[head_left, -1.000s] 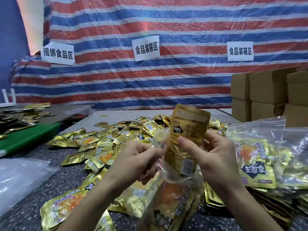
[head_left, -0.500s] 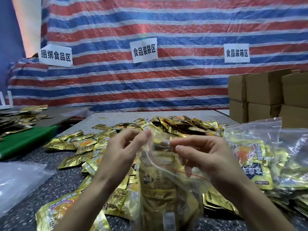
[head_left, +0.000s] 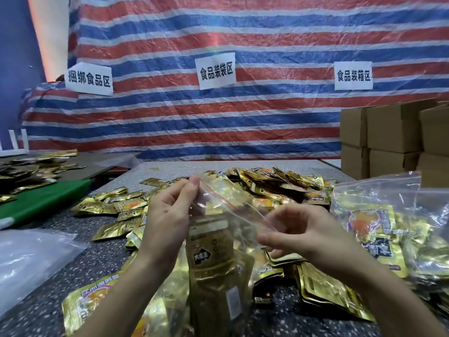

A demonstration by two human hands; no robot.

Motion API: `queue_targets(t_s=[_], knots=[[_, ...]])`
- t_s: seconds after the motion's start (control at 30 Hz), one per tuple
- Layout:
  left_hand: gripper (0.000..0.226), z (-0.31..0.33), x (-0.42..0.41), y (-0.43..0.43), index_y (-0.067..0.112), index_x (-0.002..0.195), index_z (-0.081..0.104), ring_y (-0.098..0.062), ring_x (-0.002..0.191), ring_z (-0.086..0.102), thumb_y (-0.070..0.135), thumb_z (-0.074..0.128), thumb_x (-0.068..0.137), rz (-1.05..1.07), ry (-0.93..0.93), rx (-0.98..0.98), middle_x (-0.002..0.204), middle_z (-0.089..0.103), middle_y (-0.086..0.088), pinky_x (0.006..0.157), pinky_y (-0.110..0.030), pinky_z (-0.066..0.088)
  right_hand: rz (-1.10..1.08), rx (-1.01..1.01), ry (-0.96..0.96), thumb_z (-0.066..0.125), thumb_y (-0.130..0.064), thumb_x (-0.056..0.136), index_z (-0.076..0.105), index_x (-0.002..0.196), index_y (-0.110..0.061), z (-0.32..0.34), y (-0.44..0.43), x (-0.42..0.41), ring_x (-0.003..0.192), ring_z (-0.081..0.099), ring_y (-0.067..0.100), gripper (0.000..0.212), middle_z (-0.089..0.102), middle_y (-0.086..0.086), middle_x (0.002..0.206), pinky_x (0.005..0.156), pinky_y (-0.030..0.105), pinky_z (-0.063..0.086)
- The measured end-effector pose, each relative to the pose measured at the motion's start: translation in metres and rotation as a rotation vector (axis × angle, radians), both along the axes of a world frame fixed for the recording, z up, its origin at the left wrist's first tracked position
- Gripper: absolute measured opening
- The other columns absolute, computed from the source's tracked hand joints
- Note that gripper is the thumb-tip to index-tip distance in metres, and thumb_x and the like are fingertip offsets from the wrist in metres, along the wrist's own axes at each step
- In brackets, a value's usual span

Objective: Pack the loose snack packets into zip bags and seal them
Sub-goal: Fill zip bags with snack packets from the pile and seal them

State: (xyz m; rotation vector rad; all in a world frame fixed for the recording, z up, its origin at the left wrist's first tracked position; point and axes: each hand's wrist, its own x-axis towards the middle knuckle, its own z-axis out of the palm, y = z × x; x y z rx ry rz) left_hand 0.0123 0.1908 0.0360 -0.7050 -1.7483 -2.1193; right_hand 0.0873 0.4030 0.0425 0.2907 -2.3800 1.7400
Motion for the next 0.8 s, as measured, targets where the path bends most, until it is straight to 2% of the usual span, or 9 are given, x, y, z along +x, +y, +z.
queue_targets(t_s=[0.1, 0.17, 0.23, 0.3, 0.4, 0.47, 0.57, 0.67, 0.8], knots=[[0.034, -0.001, -0.001, 0.001, 0.023, 0.064, 0.065, -0.013, 0.059, 0.048, 0.046, 0.058, 0.088, -0.011, 0.015, 0.022, 0.067, 0.056, -0.002, 0.053, -0.026, 0.043, -0.034, 0.03, 0.103, 0.074, -0.015, 0.081, 0.073, 0.082, -0.002, 0.0, 0.0, 0.0, 0.073, 0.072, 0.022, 0.012, 0.076, 0.012, 0.079, 0.069, 0.029, 0.06], [0.034, 0.0, 0.0, 0.001, 0.021, 0.065, 0.063, -0.016, 0.059, 0.051, 0.046, 0.06, 0.088, -0.052, 0.03, 0.036, 0.07, 0.059, -0.006, 0.053, -0.026, 0.046, -0.089, -0.035, 0.253, 0.071, -0.019, 0.081, 0.074, 0.081, -0.006, 0.002, -0.001, 0.001, 0.073, 0.073, 0.018, 0.013, 0.076, 0.009, 0.08, 0.066, 0.024, 0.058], [0.028, 0.003, 0.002, -0.001, 0.021, 0.068, 0.062, -0.018, 0.059, 0.058, 0.04, 0.062, 0.088, -0.136, 0.043, 0.087, 0.072, 0.065, -0.007, 0.053, -0.027, 0.05, -0.138, -0.218, 0.362, 0.071, -0.023, 0.076, 0.076, 0.077, -0.011, 0.004, -0.003, 0.002, 0.069, 0.071, 0.017, 0.013, 0.076, 0.01, 0.078, 0.061, 0.022, 0.057], [0.021, 0.006, 0.005, -0.003, 0.023, 0.071, 0.064, -0.019, 0.055, 0.058, 0.036, 0.065, 0.087, -0.221, 0.075, 0.114, 0.069, 0.065, -0.008, 0.051, -0.027, 0.049, -0.154, -0.406, 0.388, 0.072, -0.031, 0.069, 0.078, 0.074, -0.015, 0.006, -0.004, 0.003, 0.067, 0.07, 0.017, 0.017, 0.075, 0.009, 0.075, 0.061, 0.027, 0.059], [0.012, 0.006, 0.009, -0.001, 0.022, 0.078, 0.07, -0.02, 0.054, 0.059, 0.032, 0.067, 0.084, -0.226, 0.17, 0.078, 0.065, 0.066, -0.009, 0.052, -0.027, 0.051, -0.142, -0.526, 0.374, 0.073, -0.039, 0.061, 0.078, 0.072, -0.022, 0.008, -0.002, 0.003, 0.068, 0.069, 0.016, 0.021, 0.071, 0.005, 0.073, 0.065, 0.028, 0.06], [0.009, 0.005, 0.009, 0.001, 0.02, 0.079, 0.072, -0.02, 0.055, 0.06, 0.027, 0.07, 0.084, -0.174, 0.204, 0.064, 0.064, 0.066, -0.008, 0.055, -0.028, 0.053, -0.151, -0.516, 0.361, 0.073, -0.04, 0.062, 0.078, 0.073, -0.022, 0.008, 0.0, 0.003, 0.071, 0.068, 0.018, 0.021, 0.07, 0.008, 0.076, 0.067, 0.028, 0.06], [0.016, 0.004, 0.006, -0.002, 0.021, 0.08, 0.073, -0.021, 0.057, 0.059, 0.035, 0.074, 0.087, -0.144, 0.2, 0.038, 0.066, 0.067, -0.006, 0.057, -0.028, 0.053, -0.187, -0.458, 0.364, 0.073, -0.042, 0.065, 0.077, 0.076, -0.022, 0.008, 0.002, 0.003, 0.075, 0.07, 0.021, 0.023, 0.071, 0.012, 0.081, 0.068, 0.029, 0.059], [0.02, 0.001, 0.002, -0.006, 0.021, 0.077, 0.074, -0.019, 0.058, 0.058, 0.039, 0.067, 0.081, -0.145, 0.209, -0.014, 0.067, 0.067, -0.005, 0.059, -0.026, 0.051, -0.198, -0.472, 0.378, 0.074, -0.041, 0.065, 0.077, 0.075, -0.021, 0.007, 0.003, 0.002, 0.073, 0.071, 0.021, 0.023, 0.072, 0.012, 0.08, 0.064, 0.027, 0.059], [0.021, -0.004, -0.001, -0.004, 0.016, 0.07, 0.071, -0.013, 0.056, 0.058, 0.027, 0.069, 0.088, -0.095, 0.275, -0.059, 0.064, 0.067, -0.003, 0.056, -0.023, 0.05, -0.207, -0.469, 0.38, 0.074, -0.04, 0.065, 0.079, 0.076, -0.02, 0.007, 0.002, 0.003, 0.074, 0.071, 0.021, 0.023, 0.074, 0.01, 0.08, 0.064, 0.026, 0.059]])
